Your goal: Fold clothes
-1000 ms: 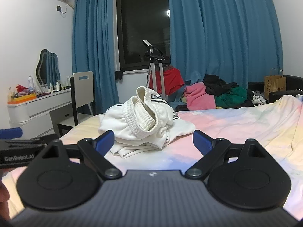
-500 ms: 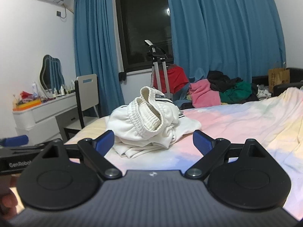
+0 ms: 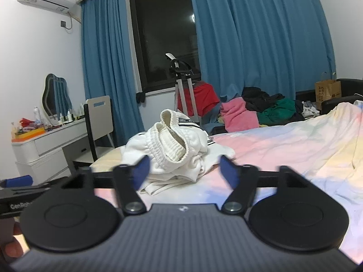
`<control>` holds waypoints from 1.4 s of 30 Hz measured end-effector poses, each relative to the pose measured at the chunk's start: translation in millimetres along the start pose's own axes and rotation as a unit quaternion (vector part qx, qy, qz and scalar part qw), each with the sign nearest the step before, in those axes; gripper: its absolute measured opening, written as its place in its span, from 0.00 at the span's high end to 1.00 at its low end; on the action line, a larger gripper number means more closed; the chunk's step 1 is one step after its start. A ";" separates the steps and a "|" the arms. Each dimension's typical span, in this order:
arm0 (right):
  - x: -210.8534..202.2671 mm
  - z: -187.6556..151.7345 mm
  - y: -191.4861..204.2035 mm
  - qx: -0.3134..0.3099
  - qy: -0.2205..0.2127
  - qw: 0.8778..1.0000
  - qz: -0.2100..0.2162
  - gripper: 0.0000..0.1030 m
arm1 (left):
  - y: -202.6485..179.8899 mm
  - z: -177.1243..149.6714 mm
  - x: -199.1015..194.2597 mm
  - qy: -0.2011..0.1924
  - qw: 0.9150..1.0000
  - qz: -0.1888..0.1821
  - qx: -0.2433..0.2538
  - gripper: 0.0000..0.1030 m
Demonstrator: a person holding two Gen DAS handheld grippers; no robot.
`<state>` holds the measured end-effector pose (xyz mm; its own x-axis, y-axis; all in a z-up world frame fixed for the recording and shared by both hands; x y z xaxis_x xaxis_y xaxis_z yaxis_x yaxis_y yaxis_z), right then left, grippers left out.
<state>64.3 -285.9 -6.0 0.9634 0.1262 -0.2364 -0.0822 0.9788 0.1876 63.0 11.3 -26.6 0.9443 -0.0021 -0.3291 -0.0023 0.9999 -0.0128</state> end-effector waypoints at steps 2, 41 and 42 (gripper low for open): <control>-0.8 0.5 -0.6 0.003 -0.002 1.000 -0.006 0.79 | -0.6 -3.4 3.9 0.006 1.000 -0.004 -0.001 0.00; 102.4 -38.5 -78.0 0.083 0.038 0.994 -0.056 0.85 | -85.6 105.0 222.8 -0.016 0.997 -0.010 0.081 0.93; 100.9 -37.7 -75.5 0.079 0.037 0.995 -0.056 0.85 | -80.2 103.5 205.2 -0.019 0.996 -0.018 0.081 0.93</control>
<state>158.1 -341.0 -79.9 0.9421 0.0362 -0.3333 0.0706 0.9505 0.3026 291.0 -68.0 4.6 0.9547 -0.0403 -0.2948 0.0819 0.9881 0.1302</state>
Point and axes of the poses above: each gripper's, at about its wrist camera, not at the fingertips, and x roughly the way its jaws point, y to its left, z to its top, the point moved 7 cm from there along x, roughly the way its jaws point, and after that the axes turned 3 degrees about y, right-handed, at the moved point
